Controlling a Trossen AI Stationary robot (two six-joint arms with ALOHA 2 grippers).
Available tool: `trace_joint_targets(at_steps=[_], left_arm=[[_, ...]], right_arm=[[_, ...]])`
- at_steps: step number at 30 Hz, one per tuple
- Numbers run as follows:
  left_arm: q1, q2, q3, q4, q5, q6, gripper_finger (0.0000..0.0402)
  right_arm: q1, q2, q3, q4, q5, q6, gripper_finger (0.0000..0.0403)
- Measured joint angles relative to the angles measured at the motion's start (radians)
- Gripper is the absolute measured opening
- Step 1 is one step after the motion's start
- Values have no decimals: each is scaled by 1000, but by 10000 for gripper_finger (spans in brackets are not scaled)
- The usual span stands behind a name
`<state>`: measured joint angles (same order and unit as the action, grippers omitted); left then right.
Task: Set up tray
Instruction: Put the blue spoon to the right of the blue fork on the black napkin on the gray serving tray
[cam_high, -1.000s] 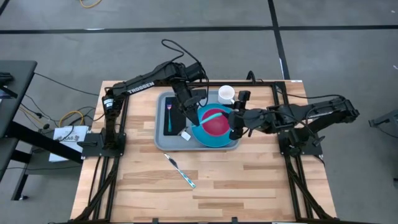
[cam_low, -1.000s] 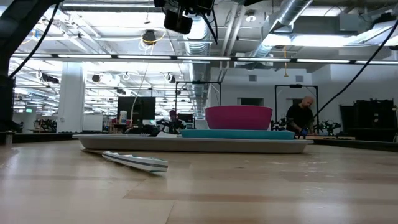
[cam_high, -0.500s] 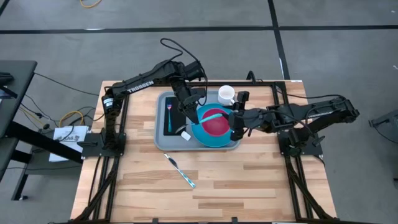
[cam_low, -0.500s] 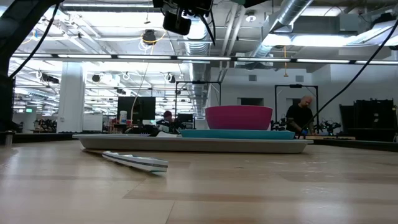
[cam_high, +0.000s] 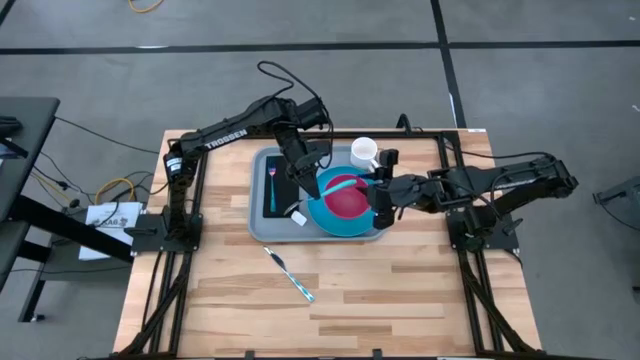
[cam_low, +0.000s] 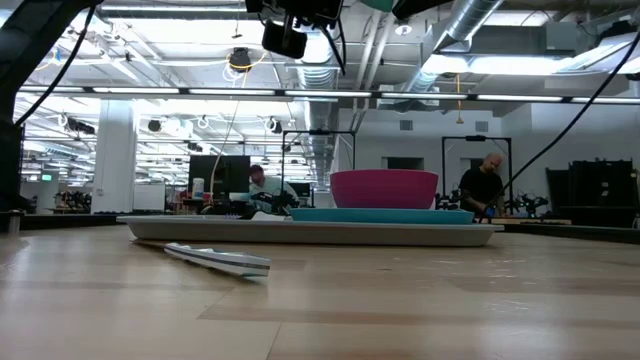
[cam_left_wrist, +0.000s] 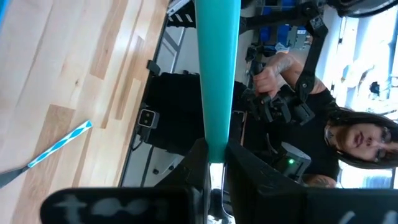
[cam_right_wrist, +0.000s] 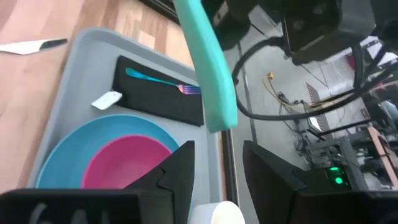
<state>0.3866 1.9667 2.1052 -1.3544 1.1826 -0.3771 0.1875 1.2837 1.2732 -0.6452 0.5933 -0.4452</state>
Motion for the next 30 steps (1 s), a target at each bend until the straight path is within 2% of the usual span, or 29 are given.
trace_joint_targets(at_steps=[20,30], left_arm=[[0,0,0,7,-19,-1,15],[0,0,0,34,-20,-17,14]], right_arm=[[0,65,0,176,-20,-113,126],[-22,65,0,207,-77,-115,101]])
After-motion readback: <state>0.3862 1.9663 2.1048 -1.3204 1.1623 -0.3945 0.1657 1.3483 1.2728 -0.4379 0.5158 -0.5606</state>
